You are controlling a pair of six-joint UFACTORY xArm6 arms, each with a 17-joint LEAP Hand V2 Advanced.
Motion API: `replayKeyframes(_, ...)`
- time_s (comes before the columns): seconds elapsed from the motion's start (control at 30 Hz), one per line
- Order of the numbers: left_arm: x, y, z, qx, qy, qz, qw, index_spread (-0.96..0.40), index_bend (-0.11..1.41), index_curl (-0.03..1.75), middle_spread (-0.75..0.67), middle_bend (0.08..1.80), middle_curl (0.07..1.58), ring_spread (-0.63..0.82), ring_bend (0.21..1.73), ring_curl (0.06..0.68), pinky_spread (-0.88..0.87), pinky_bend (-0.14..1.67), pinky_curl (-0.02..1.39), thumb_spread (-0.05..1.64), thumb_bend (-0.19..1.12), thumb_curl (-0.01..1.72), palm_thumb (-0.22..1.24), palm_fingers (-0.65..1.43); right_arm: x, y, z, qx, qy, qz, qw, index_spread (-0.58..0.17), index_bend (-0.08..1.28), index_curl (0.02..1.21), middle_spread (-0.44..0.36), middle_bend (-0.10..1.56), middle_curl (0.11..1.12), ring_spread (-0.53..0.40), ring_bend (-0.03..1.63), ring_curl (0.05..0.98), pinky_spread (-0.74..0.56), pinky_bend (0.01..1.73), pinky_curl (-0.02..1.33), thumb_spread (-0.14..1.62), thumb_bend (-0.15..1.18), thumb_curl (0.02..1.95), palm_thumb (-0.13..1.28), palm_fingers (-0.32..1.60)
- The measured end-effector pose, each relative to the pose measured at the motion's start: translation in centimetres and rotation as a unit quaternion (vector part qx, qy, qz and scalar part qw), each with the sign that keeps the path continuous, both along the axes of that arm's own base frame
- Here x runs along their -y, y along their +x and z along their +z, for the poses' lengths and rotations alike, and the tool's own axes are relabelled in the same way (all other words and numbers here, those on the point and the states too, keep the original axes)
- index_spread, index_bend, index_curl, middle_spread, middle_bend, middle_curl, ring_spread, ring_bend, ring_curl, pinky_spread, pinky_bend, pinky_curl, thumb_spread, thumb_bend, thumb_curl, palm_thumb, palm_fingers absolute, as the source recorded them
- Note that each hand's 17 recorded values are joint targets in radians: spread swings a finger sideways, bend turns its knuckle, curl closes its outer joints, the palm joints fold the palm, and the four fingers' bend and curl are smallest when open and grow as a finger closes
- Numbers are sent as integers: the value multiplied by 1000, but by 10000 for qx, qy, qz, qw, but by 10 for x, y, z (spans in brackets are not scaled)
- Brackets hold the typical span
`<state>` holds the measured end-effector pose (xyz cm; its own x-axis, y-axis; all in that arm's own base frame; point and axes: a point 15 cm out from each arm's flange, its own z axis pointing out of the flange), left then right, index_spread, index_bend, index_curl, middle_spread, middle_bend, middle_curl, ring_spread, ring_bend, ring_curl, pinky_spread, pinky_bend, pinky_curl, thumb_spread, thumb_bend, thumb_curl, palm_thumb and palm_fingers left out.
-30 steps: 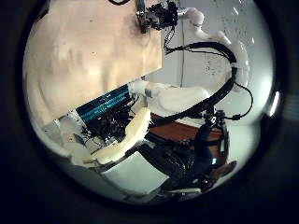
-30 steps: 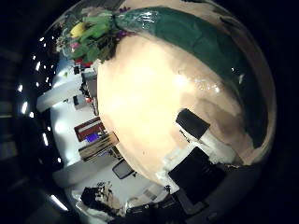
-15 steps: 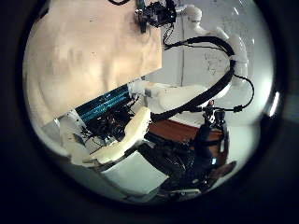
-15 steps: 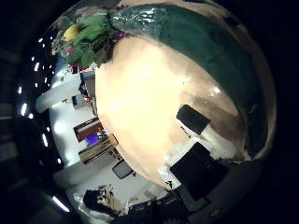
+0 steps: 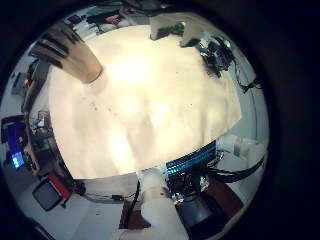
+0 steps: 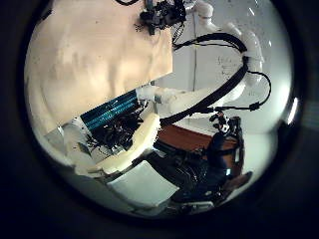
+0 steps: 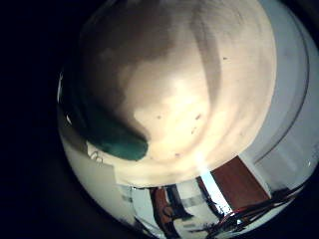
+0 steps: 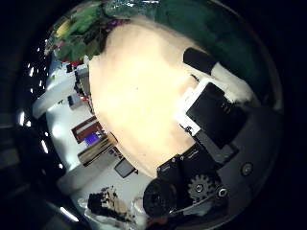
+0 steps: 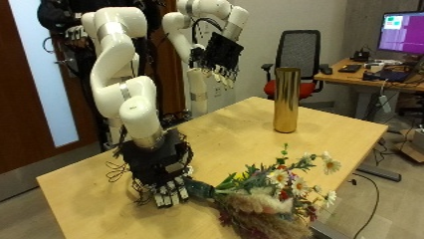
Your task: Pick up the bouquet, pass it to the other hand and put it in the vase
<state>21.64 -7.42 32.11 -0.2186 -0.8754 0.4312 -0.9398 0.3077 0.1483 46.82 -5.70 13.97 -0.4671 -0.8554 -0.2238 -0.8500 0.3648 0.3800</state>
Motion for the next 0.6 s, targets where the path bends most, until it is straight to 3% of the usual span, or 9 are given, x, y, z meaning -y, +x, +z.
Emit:
replayKeyframes(0.07,-1,0,1,11,1,12,10000,204,180,358,435,196,321,585,462,196,561,189,258,968,-28,303,396,171,-1,0,6,-33,14,58,10000,-277,268,410,-152,722,493,-279,1018,344,-486,882,316,857,-29,495,877,1185)
replayKeyframes(0.1,-1,0,1,10,1,12,10000,204,179,358,435,199,321,585,462,196,562,185,257,968,-28,303,396,172,-1,1,8,-28,1,84,10000,-311,389,461,-174,811,526,-273,1059,370,-509,902,332,840,-29,501,876,1389)
replayKeyframes(0.13,0,0,0,1,0,5,10000,203,179,357,435,201,322,585,462,196,562,185,256,968,-28,303,396,173,-1,1,10,-20,-9,99,9999,-327,509,515,-186,889,554,-265,1100,395,-519,931,353,819,-25,509,887,1406)
replayKeyframes(0.23,0,0,0,8,-7,5,10000,202,180,357,434,198,322,585,462,196,563,186,256,966,-28,301,401,172,-1,-3,14,-51,-4,144,9999,-333,646,580,-188,965,580,-255,1155,426,-500,983,383,812,-20,521,910,1411)
replayKeyframes(0.33,0,1,0,0,-7,11,10000,203,179,356,430,200,325,585,461,196,563,185,255,966,-28,300,402,173,1,-16,21,-273,167,147,9994,-309,901,691,-174,1113,635,-223,1271,487,-406,1149,471,815,-6,555,999,1365)
replayKeyframes(0.47,-1,2,1,28,-5,46,10000,202,180,355,426,199,327,585,461,196,555,186,254,966,-28,298,402,173,12,-17,47,-218,324,250,9989,-281,1008,754,-156,1210,672,-203,1356,538,-319,1286,551,784,15,622,1130,1244)
replayKeyframes(0.6,-4,5,2,49,-27,136,9999,201,179,354,422,201,328,584,460,195,553,186,255,966,-28,298,402,178,-2,-10,86,307,552,536,9966,-272,1049,783,-142,1260,689,-194,1397,564,-271,1334,601,698,10,680,1189,1184)
